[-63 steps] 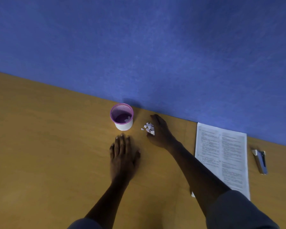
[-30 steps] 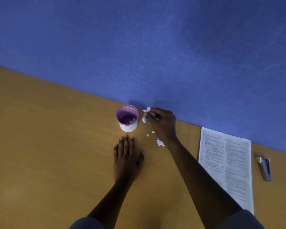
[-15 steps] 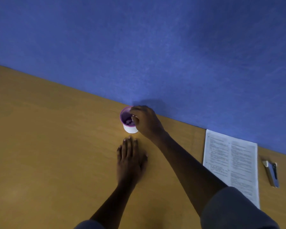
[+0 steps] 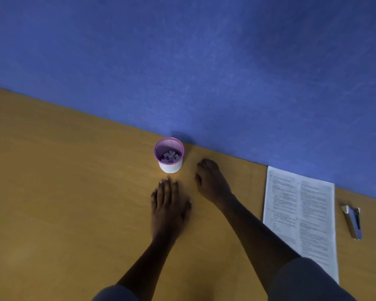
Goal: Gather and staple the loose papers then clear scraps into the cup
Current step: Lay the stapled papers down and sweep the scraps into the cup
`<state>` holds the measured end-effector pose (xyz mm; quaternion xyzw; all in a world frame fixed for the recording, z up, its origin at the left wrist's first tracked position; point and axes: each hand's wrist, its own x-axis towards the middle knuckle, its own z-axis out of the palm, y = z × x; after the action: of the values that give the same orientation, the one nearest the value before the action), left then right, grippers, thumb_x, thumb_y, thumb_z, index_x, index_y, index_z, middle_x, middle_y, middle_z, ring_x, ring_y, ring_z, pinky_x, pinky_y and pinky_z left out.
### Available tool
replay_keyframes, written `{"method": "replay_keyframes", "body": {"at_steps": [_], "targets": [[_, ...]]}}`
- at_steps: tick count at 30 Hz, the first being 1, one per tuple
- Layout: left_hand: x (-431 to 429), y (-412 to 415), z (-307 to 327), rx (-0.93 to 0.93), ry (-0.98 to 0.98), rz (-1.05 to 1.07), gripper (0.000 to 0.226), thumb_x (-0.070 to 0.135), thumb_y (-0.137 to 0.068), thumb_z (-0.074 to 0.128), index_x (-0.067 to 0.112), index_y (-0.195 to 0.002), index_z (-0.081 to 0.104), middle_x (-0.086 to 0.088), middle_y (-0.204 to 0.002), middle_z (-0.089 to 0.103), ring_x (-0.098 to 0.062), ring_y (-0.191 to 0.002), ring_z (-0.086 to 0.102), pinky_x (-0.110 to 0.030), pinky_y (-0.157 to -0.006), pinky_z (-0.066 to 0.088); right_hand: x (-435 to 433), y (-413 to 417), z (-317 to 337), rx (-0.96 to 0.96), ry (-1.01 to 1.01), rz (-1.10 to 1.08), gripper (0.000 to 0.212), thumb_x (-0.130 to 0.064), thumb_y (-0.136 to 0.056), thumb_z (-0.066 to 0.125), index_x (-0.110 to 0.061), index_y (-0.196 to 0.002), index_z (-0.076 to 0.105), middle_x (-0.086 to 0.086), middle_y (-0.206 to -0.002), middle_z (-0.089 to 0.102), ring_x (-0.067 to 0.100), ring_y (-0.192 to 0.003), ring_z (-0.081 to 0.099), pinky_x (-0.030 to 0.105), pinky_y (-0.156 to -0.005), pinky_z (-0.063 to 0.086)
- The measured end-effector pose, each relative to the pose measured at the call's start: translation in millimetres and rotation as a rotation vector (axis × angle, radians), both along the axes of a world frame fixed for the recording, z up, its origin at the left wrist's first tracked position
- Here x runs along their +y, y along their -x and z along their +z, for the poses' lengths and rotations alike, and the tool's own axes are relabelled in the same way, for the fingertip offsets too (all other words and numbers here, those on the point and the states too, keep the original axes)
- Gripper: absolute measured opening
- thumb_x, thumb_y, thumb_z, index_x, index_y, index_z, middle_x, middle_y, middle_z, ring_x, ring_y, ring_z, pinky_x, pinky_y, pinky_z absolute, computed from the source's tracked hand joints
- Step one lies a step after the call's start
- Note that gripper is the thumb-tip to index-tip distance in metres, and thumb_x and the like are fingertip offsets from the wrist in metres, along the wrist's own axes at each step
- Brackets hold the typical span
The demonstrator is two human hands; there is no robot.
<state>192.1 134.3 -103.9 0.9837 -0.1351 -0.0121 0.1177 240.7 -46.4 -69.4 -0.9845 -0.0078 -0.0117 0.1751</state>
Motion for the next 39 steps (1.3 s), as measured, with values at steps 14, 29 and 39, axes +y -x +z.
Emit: {"method": "replay_keyframes", "body": {"at_steps": [14,29,39], "targets": [[-2,1,2,-0.005,0.005,0.001,0.073,0.054,-0.101,0.047,0.008,-0.157,0.037,-0.020,-0.165,0.034,-0.036,-0.155,0.030,-0.053,-0.123,0.030,-36,66,9,-0.066,-0.191,-0.307,0.039,-0.006,-0.088,0.074,-0.002,-0.126,0.069,0.013,-0.123,0.073,0.027,-0.113,0.070,0.029,-0.097,0.053],[1,1,4,0.018,-0.003,-0.010,0.075,0.056,-0.101,0.035,0.007,-0.157,0.037,-0.021,-0.165,0.033,-0.037,-0.154,0.031,-0.054,-0.122,0.031,-7,45,21,0.049,-0.220,-0.275,0.043,-0.006,-0.087,0.076,-0.006,-0.129,0.065,0.011,-0.126,0.065,0.026,-0.118,0.060,0.016,-0.088,0.048],[-1,0,2,-0.015,0.001,-0.015,0.073,0.055,-0.100,0.038,0.006,-0.153,0.044,-0.024,-0.160,0.041,-0.040,-0.150,0.037,-0.056,-0.118,0.035,9,65,14,0.163,0.119,0.033,0.039,-0.003,-0.095,0.060,0.001,-0.133,0.061,0.024,-0.144,0.055,0.041,-0.135,0.052,0.048,-0.096,0.059]]}}
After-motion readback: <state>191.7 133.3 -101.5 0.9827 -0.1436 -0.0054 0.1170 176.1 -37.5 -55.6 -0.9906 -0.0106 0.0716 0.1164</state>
